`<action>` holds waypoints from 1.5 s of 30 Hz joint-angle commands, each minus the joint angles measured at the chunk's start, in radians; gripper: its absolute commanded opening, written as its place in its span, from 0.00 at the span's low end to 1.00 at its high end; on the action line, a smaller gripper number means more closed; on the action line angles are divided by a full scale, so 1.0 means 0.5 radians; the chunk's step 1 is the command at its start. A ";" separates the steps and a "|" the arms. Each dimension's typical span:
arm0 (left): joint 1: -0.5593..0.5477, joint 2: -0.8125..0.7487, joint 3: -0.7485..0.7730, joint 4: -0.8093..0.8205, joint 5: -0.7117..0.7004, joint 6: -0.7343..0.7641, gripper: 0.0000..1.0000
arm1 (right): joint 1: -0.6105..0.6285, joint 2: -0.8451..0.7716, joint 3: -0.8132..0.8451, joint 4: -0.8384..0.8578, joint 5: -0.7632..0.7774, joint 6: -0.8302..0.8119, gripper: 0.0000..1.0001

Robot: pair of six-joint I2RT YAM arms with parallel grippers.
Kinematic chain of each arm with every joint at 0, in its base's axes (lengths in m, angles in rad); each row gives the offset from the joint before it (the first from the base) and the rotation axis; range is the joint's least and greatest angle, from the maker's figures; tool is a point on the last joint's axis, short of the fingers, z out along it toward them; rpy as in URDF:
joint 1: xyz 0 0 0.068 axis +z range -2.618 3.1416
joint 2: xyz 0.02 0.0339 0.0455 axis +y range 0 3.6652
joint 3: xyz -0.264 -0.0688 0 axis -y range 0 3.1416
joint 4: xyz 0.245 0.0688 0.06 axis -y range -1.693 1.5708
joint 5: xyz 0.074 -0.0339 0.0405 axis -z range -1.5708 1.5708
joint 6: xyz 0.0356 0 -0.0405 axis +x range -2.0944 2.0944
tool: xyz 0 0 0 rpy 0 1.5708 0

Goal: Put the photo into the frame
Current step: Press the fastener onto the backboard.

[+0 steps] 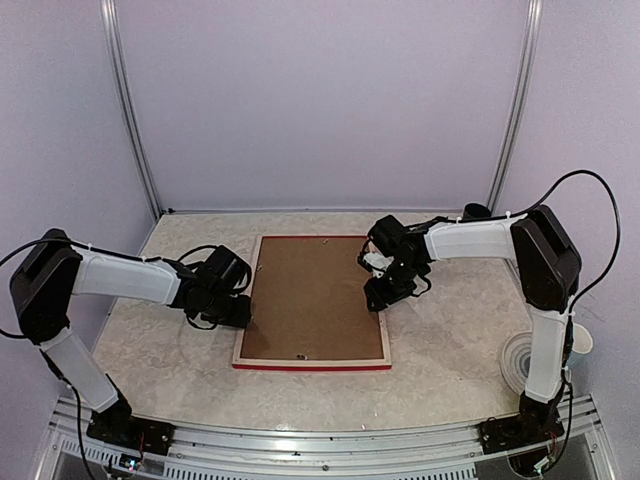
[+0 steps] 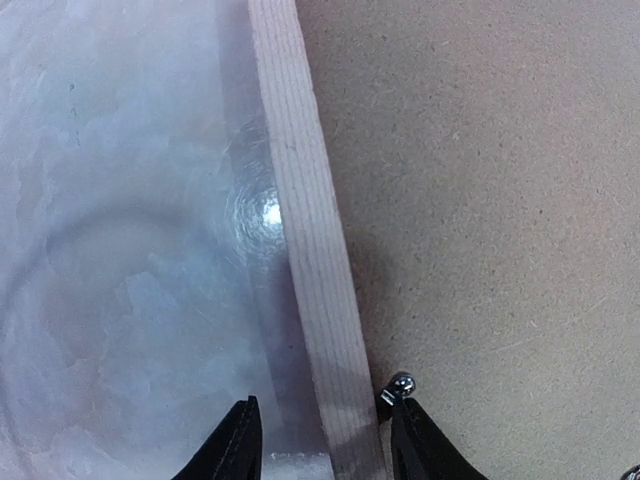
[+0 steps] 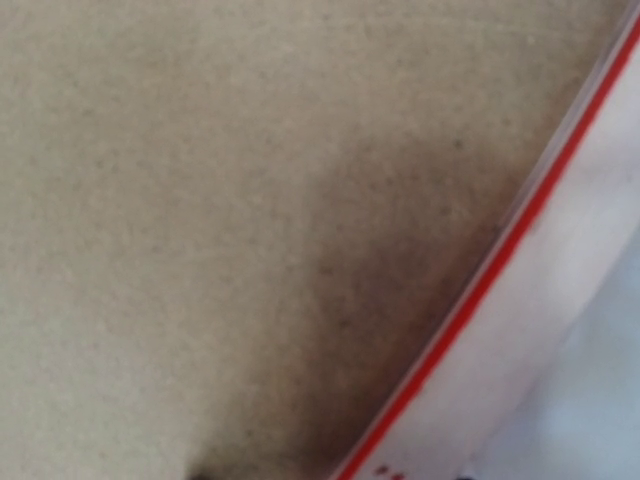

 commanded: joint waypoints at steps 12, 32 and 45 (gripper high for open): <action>-0.014 0.168 0.101 -0.067 0.027 0.101 0.44 | 0.001 -0.009 -0.023 -0.006 -0.080 -0.009 0.53; -0.008 0.053 0.092 -0.174 0.076 0.118 0.52 | 0.003 -0.010 -0.028 -0.006 -0.080 -0.009 0.53; 0.002 0.132 0.079 -0.140 -0.029 0.093 0.43 | 0.003 -0.017 -0.045 0.003 -0.079 -0.006 0.53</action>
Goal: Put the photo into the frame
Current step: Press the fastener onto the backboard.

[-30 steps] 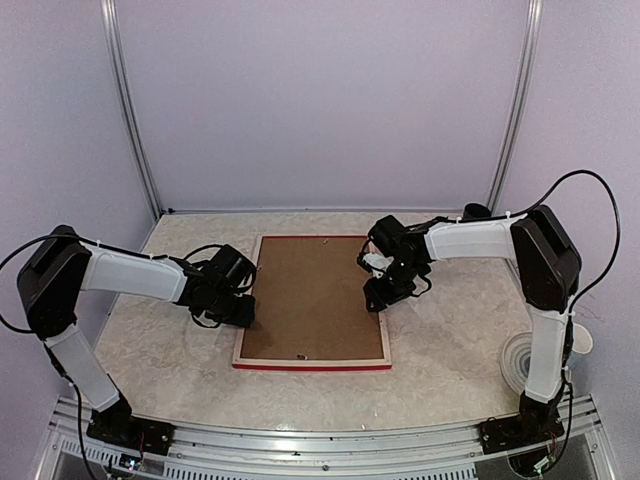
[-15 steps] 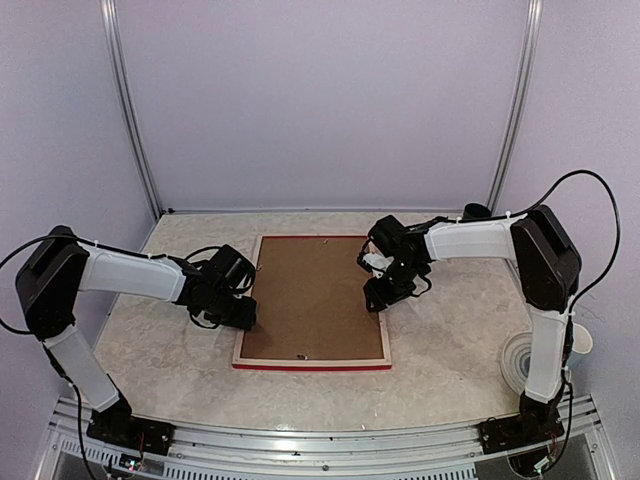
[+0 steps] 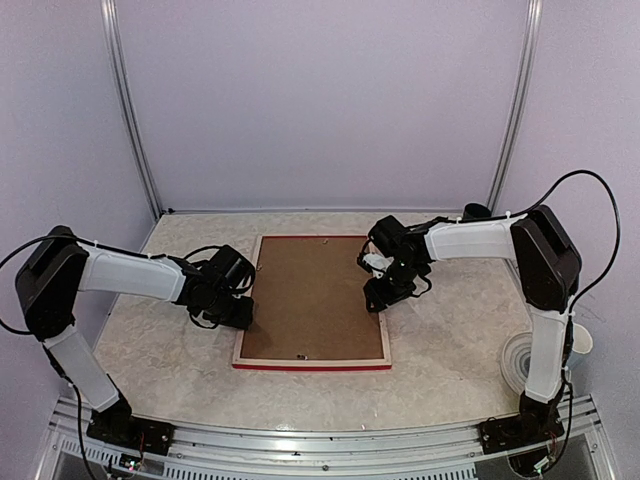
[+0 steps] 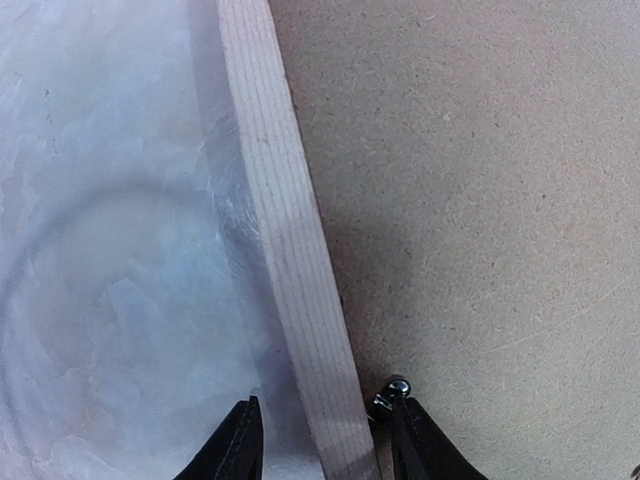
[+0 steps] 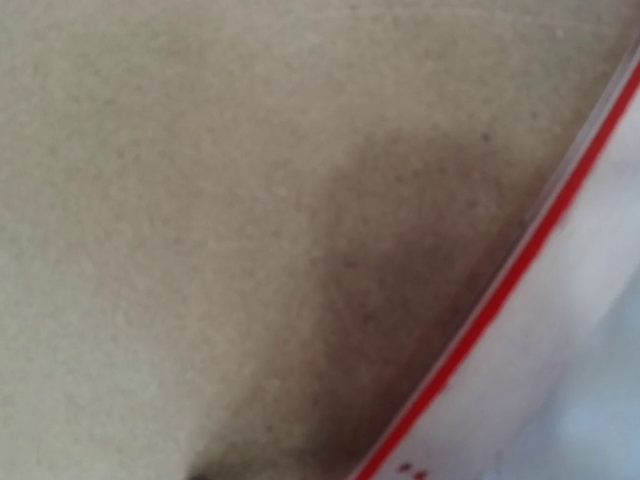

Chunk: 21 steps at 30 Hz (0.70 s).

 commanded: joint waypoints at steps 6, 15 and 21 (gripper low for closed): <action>0.003 0.037 -0.027 -0.052 -0.059 -0.001 0.38 | 0.001 -0.008 -0.034 0.004 -0.030 -0.006 0.53; 0.000 0.016 -0.057 -0.042 -0.052 -0.007 0.32 | 0.001 -0.008 -0.029 0.002 -0.029 -0.006 0.52; 0.000 -0.010 -0.071 -0.029 -0.045 -0.015 0.27 | 0.002 -0.007 -0.028 0.002 -0.024 -0.005 0.53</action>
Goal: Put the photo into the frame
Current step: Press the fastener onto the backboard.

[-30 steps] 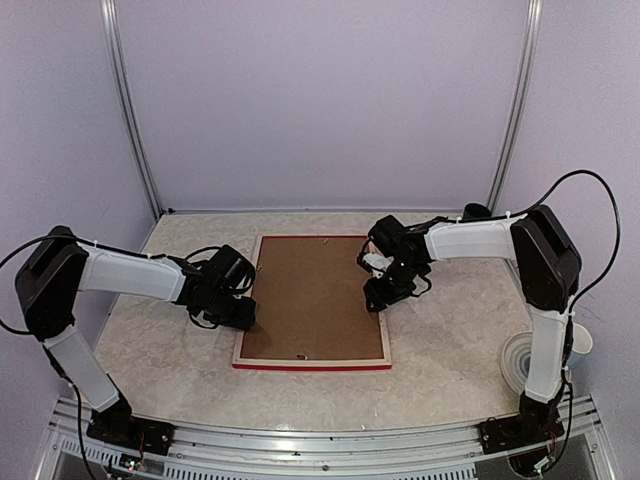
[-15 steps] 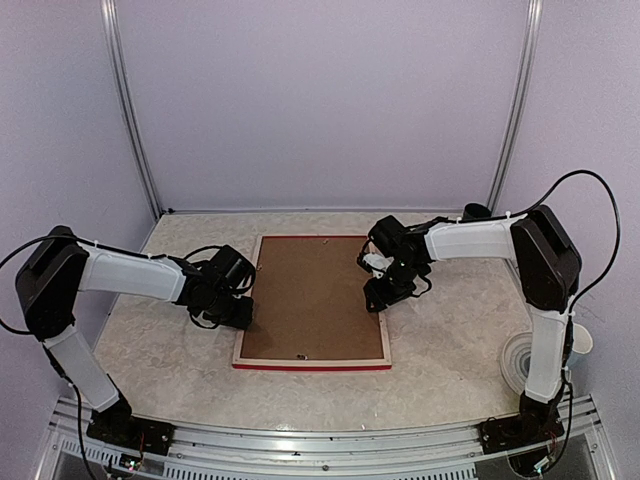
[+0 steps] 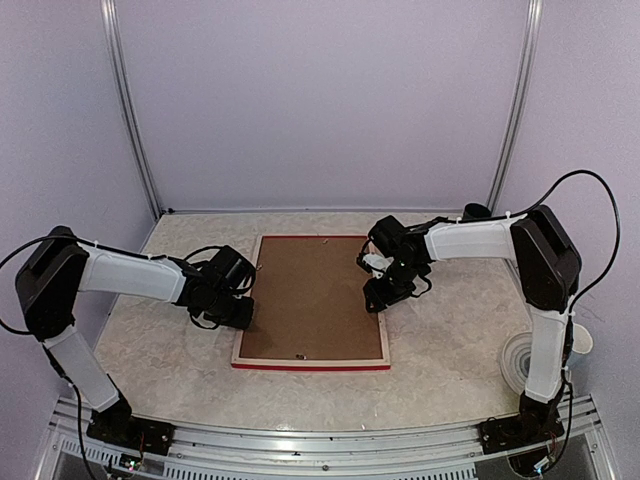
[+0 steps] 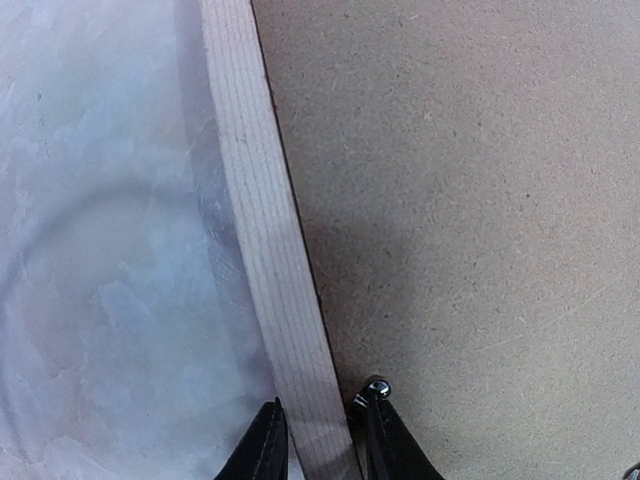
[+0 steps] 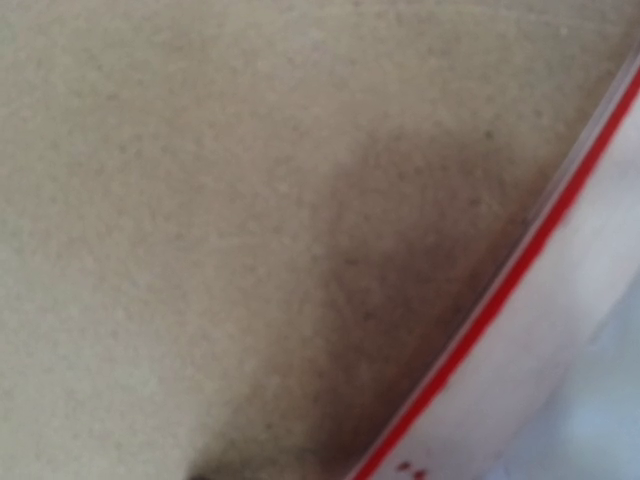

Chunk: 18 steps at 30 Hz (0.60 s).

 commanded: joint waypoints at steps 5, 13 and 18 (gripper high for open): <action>-0.001 -0.044 -0.079 -0.046 -0.061 -0.027 0.26 | 0.003 -0.004 -0.024 -0.001 -0.009 -0.006 0.52; -0.013 -0.126 -0.074 -0.012 -0.034 -0.039 0.35 | 0.003 -0.005 -0.023 -0.005 -0.006 -0.006 0.53; -0.010 -0.198 -0.062 -0.007 -0.037 -0.045 0.43 | 0.003 -0.009 -0.022 -0.002 -0.005 -0.005 0.55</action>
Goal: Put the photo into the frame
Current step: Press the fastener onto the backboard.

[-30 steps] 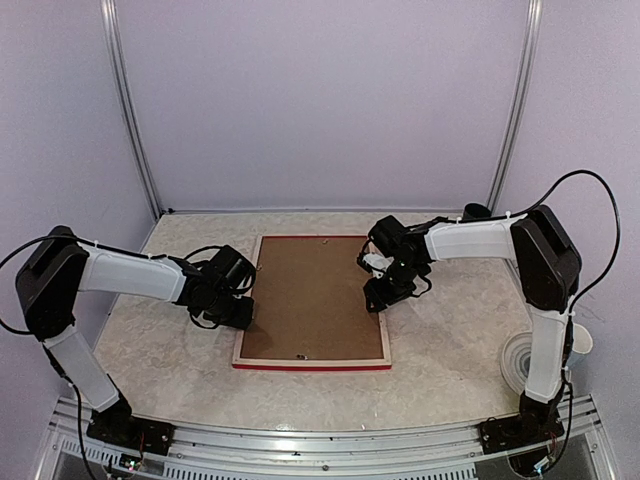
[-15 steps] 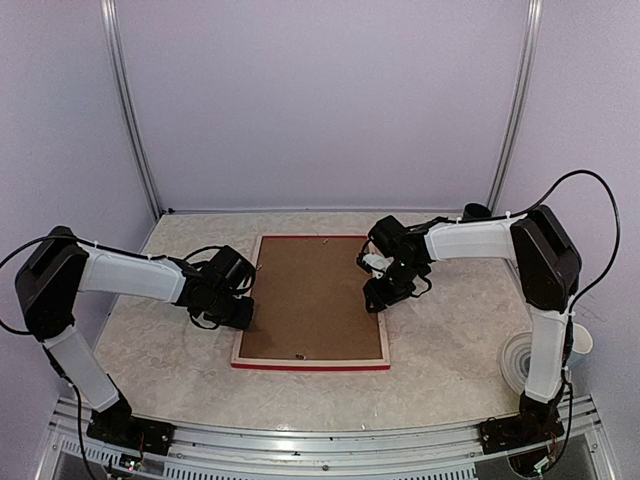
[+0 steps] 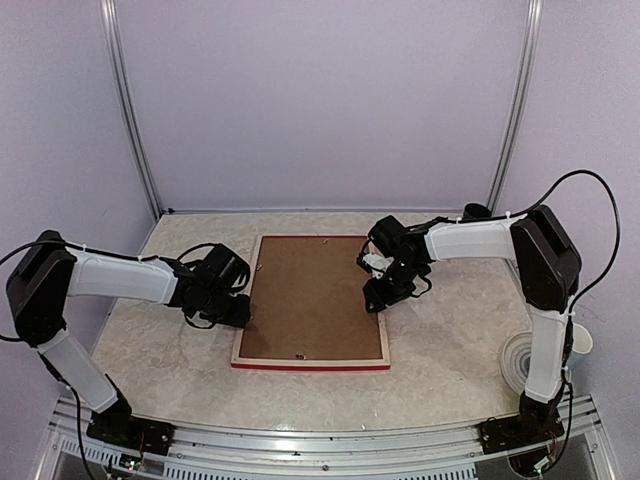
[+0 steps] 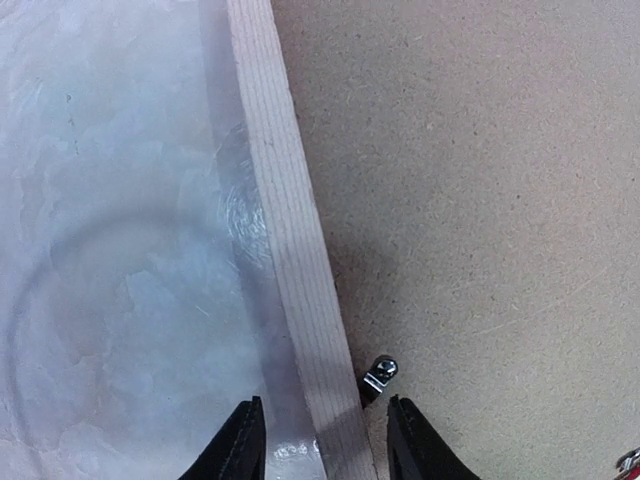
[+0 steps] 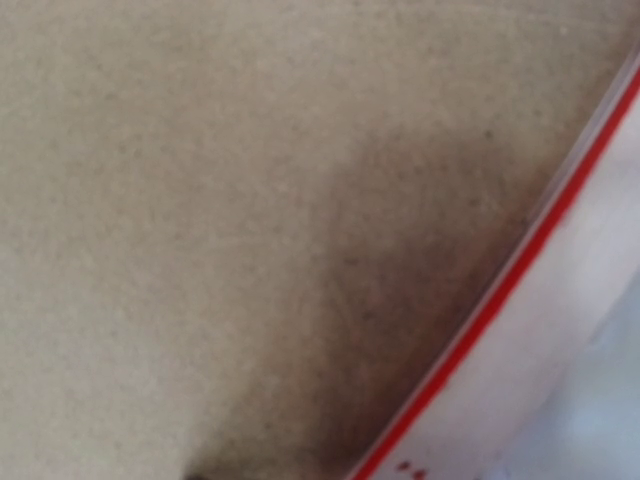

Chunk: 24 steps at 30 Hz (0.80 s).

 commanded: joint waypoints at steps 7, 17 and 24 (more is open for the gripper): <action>0.024 -0.169 0.020 0.025 -0.022 -0.041 0.61 | -0.001 -0.034 -0.021 0.009 0.006 0.000 0.61; 0.213 -0.153 0.048 0.275 0.085 -0.086 0.84 | -0.054 -0.114 -0.025 0.042 0.012 0.045 0.81; 0.329 -0.088 0.035 0.415 0.154 -0.121 0.99 | -0.179 -0.214 -0.019 0.140 -0.115 0.141 0.88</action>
